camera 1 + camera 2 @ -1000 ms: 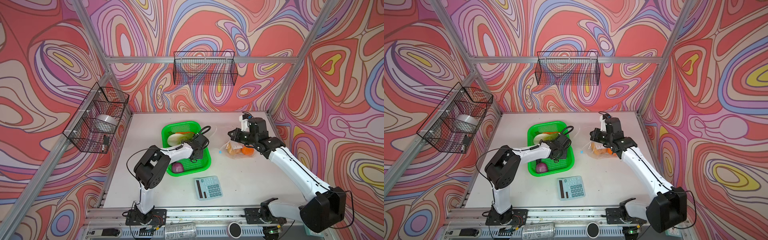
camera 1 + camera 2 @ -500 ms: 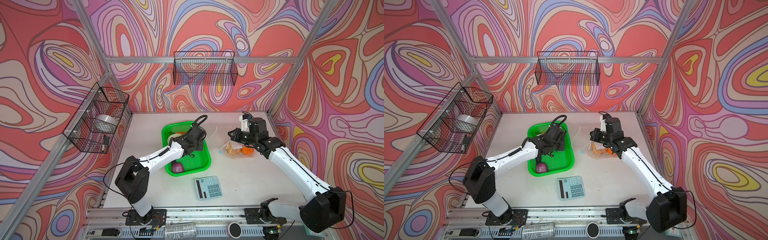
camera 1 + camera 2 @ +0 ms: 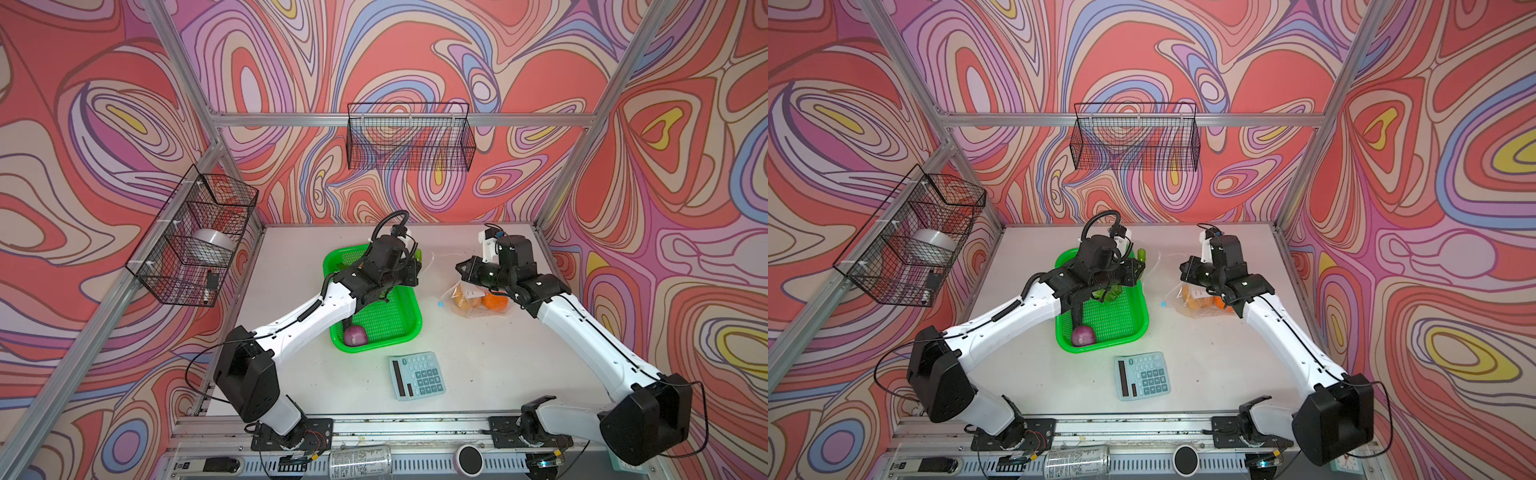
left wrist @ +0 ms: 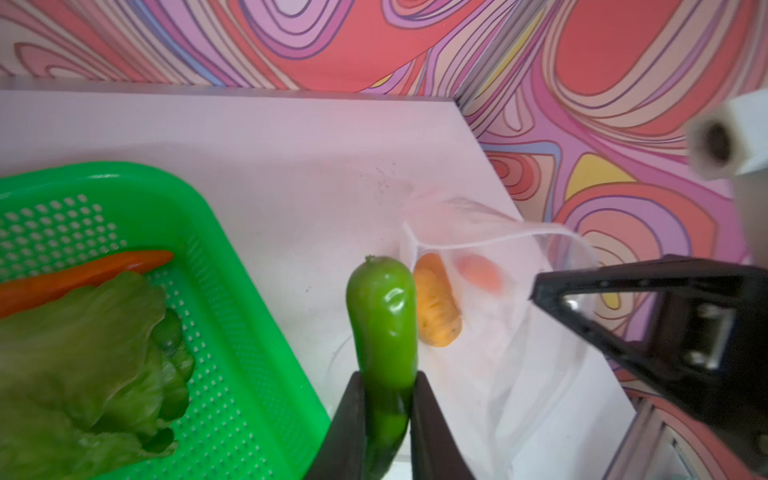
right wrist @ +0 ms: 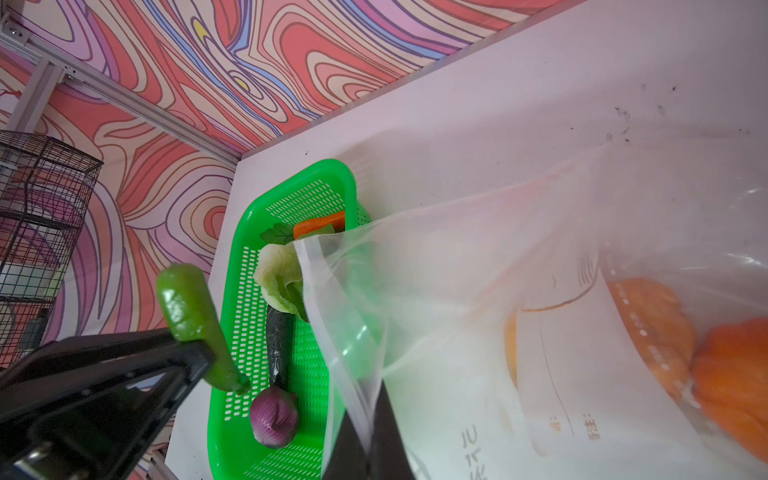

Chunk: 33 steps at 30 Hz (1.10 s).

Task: Place the food in the zip-top bag and seal the zipper
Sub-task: 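Carry the green chili with the left gripper into the bag, release, withdraw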

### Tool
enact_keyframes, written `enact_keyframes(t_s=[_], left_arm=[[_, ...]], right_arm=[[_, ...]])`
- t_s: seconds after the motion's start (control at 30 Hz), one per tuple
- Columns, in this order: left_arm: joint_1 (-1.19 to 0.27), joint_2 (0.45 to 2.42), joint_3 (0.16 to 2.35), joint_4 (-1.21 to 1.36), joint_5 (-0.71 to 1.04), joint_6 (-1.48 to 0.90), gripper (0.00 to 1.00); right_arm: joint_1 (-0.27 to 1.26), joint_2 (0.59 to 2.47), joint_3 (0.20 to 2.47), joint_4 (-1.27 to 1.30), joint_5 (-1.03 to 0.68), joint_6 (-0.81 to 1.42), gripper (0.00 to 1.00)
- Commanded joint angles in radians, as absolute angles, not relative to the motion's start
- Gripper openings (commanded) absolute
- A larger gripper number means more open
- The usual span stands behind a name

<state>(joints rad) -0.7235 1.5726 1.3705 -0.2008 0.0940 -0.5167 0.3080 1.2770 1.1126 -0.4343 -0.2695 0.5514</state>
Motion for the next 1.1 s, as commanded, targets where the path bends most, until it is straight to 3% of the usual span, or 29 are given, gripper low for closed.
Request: enact_keyframes(t_s=[0.0, 0.27, 0.83, 0.9, 0.97, 1.03, 1.07], left_arm=[[-0.74, 1.61, 1.435, -0.139, 0.212, -0.523, 0.0], [-0.766, 1.706, 1.425, -0.013, 0.262, -0.515, 0.0], [-0.771, 1.801, 1.388, -0.093, 0.206, -0.467, 0.02], [-0.77, 1.808, 1.396, -0.11, 0.21, -0.461, 0.1], [-0.771, 1.815, 1.413, -0.134, 0.209, -0.455, 0.29], [-0.772, 1.82, 1.431, -0.156, 0.207, -0.453, 0.55], [-0.77, 1.82, 1.434, -0.161, 0.206, -0.455, 0.61]], right_arm=[[0.307, 1.27, 1.121, -0.426, -0.268, 0.547, 0.0], [0.307, 1.261, 1.108, -0.419, -0.279, 0.553, 0.0], [0.307, 1.237, 1.099, -0.412, -0.272, 0.56, 0.0], [0.307, 1.237, 1.1, -0.41, -0.275, 0.562, 0.0], [0.307, 1.236, 1.099, -0.41, -0.275, 0.562, 0.0], [0.307, 1.236, 1.097, -0.41, -0.276, 0.567, 0.0], [0.307, 1.236, 1.095, -0.41, -0.276, 0.568, 0.0]])
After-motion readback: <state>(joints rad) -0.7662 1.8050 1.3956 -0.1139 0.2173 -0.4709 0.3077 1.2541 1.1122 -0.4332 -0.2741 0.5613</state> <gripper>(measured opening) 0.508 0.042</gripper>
